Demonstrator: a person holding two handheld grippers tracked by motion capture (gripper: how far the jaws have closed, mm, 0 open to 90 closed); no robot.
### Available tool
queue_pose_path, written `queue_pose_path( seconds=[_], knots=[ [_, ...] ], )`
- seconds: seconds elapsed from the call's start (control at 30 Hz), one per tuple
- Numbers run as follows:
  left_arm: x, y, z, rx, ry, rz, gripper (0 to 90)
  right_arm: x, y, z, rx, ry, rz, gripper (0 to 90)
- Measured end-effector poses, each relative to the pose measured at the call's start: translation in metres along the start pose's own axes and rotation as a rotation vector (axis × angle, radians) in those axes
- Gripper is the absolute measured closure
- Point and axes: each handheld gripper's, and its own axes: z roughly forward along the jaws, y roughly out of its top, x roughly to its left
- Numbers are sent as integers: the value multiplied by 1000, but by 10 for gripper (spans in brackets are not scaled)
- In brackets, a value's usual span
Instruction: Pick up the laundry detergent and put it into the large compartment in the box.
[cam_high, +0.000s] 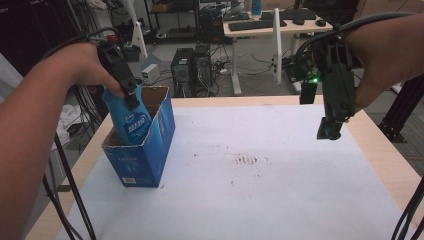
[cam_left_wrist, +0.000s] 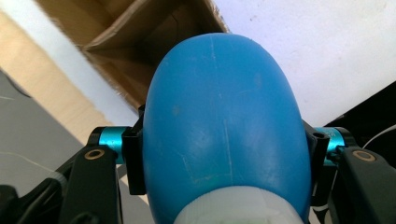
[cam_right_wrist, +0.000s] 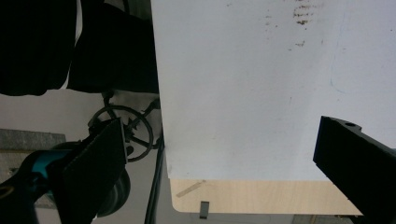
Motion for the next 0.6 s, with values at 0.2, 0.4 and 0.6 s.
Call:
queue_pose_path(
  seconds=[0.2,0.4,0.6],
  knots=[
    [3,2,25,47,3,89,378,3,1,-1,10,0,4,18],
    [4,3,49,79,4,179,377,1,1,0,13,0,1,18],
    [7,0,68,71,1,229,377,0,2,3,10,2,4,18]
  ],
)
